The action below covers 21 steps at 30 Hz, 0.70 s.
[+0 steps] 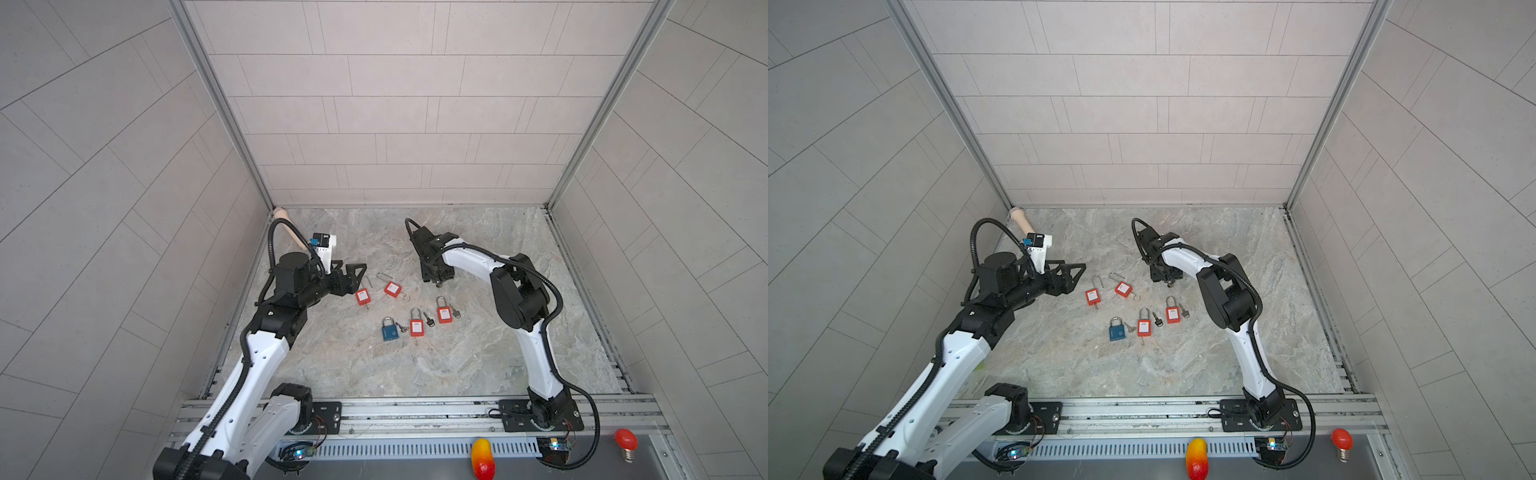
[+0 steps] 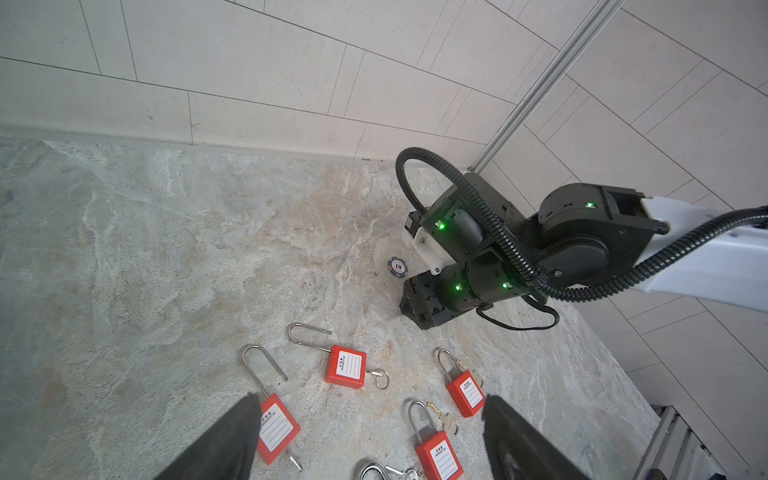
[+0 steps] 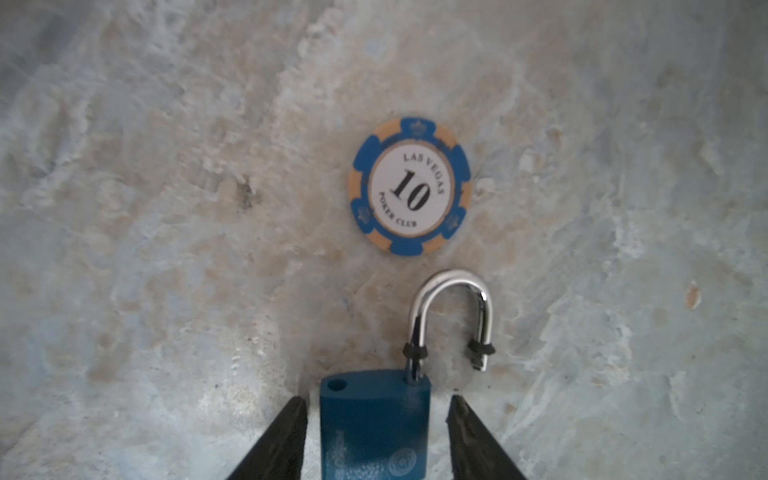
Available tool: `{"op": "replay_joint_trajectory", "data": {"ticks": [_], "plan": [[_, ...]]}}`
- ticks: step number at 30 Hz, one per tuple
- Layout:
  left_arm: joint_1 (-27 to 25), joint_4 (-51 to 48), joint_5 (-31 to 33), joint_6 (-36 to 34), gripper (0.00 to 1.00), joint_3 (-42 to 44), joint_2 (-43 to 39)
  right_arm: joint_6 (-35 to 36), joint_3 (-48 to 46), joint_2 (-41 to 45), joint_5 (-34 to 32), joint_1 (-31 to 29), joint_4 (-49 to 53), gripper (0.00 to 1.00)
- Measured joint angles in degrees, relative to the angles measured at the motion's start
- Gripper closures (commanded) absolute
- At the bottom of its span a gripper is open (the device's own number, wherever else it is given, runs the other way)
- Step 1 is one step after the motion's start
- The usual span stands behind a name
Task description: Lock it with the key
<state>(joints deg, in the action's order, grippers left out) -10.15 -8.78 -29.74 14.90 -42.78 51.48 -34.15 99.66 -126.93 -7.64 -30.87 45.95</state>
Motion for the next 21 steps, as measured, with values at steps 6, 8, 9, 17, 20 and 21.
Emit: {"op": "replay_joint_trajectory", "data": {"ticks": [6, 8, 9, 17, 20, 21], "plan": [[0.0, -0.1, 0.1, 0.0, 0.11, 0.0, 0.0, 0.0, 0.0, -0.1, 2.1, 0.9, -0.3, 0.51], [0.0, -0.2, 0.2, 0.0, 0.11, 0.0, -0.1, -0.2, 0.0, -0.1, 3.0, 1.2, -0.5, 0.51], [0.0, -0.2, 0.3, 0.0, 0.11, 0.0, -0.1, -0.2, 0.0, -0.1, 3.4, 1.3, -0.5, 0.51], [0.0, -1.0, 0.4, 0.1, 0.11, 0.1, -0.7, -0.9, -0.8, 0.3, 5.9, 2.1, -1.0, 0.48], [0.0, -1.0, 0.4, 0.1, 0.11, 0.1, -0.8, -1.1, -1.3, 0.5, 7.5, 2.6, -1.6, 0.53], [0.0, -1.0, 0.4, 0.1, 0.11, 0.1, -0.8, -1.0, -1.4, 0.6, 7.9, 2.6, -1.8, 0.56]]}}
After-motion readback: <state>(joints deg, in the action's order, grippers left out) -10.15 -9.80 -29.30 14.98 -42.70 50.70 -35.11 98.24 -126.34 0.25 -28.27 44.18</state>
